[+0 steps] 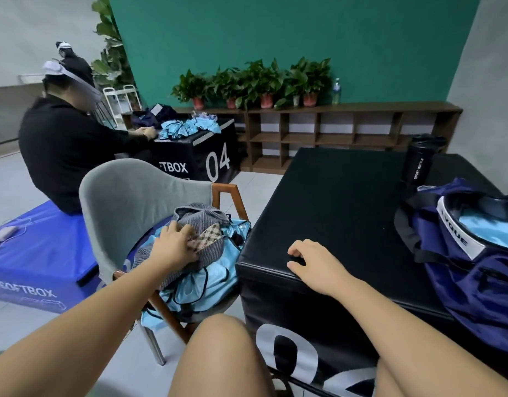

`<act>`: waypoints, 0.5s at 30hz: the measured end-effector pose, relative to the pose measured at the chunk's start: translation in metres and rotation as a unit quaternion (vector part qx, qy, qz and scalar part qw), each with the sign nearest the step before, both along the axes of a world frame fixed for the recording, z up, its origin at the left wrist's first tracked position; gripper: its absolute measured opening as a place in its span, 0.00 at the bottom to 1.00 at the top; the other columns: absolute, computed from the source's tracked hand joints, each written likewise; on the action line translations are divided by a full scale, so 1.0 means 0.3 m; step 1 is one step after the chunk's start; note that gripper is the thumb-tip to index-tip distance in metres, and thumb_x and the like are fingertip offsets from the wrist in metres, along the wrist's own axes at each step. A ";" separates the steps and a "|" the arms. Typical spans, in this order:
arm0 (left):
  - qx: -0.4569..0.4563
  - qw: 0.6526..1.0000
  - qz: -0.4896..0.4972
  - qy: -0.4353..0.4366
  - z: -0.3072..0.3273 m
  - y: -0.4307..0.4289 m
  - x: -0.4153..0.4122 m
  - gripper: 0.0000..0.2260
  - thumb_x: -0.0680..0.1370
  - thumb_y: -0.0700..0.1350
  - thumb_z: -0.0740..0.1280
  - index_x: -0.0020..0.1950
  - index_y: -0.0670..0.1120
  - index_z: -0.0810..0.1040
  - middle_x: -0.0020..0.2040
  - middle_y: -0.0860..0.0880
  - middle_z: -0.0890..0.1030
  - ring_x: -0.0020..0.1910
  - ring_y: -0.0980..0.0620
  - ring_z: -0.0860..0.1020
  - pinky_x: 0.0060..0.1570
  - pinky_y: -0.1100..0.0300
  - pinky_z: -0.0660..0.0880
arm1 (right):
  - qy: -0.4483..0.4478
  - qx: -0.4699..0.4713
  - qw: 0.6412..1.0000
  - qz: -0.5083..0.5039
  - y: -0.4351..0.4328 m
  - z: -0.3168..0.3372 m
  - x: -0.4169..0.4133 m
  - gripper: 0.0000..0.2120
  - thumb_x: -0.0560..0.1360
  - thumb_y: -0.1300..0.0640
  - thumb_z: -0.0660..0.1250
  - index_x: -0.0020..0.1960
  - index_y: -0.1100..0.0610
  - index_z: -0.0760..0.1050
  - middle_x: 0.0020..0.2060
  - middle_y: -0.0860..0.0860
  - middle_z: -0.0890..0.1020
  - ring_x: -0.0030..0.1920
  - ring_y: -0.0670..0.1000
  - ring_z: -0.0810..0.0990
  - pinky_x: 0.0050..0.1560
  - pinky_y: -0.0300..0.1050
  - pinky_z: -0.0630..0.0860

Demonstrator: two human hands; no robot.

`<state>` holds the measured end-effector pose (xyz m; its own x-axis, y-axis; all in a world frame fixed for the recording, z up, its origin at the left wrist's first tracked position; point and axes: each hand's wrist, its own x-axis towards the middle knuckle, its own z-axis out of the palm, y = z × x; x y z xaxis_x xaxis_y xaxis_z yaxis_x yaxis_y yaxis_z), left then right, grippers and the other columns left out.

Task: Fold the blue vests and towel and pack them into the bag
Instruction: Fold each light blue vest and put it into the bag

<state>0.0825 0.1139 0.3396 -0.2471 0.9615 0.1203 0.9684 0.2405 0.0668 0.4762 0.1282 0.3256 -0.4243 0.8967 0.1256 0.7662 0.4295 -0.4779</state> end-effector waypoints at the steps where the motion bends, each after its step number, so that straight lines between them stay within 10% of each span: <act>1: 0.009 1.000 0.013 0.022 -0.004 -0.006 -0.012 0.29 0.68 0.56 0.78 0.66 0.56 0.73 0.60 0.47 0.69 0.61 0.40 0.72 0.53 0.46 0.76 | 0.001 0.001 1.000 -0.001 0.002 -0.003 -0.005 0.11 0.82 0.46 0.66 0.64 0.46 0.75 0.57 0.42 0.76 0.61 0.46 0.74 0.60 0.49 0.77; 7: -0.036 0.998 0.033 -0.051 0.000 0.004 -0.095 0.45 0.70 0.56 0.80 0.81 0.54 0.60 0.67 0.40 0.77 0.59 0.38 0.80 0.48 0.49 0.78 | 0.000 0.006 1.000 -0.002 0.018 -0.017 -0.024 0.12 0.83 0.47 0.66 0.65 0.45 0.74 0.57 0.41 0.76 0.60 0.46 0.74 0.59 0.50 0.78; 15: -0.041 0.993 0.058 -0.096 0.145 0.078 -0.149 0.25 0.72 0.53 0.82 0.65 0.48 0.81 0.50 0.47 0.83 0.47 0.46 0.81 0.44 0.56 0.74 | 0.017 0.019 1.000 -0.002 0.068 -0.041 -0.029 0.07 0.83 0.49 0.66 0.60 0.45 0.76 0.51 0.39 0.76 0.54 0.43 0.74 0.55 0.49 0.78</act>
<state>0.0379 0.1372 0.3831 -0.3670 0.9301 -0.0169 0.9051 0.3612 0.2242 0.4674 0.1485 0.3133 -0.4160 0.8924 0.1749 0.7512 0.4456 -0.4870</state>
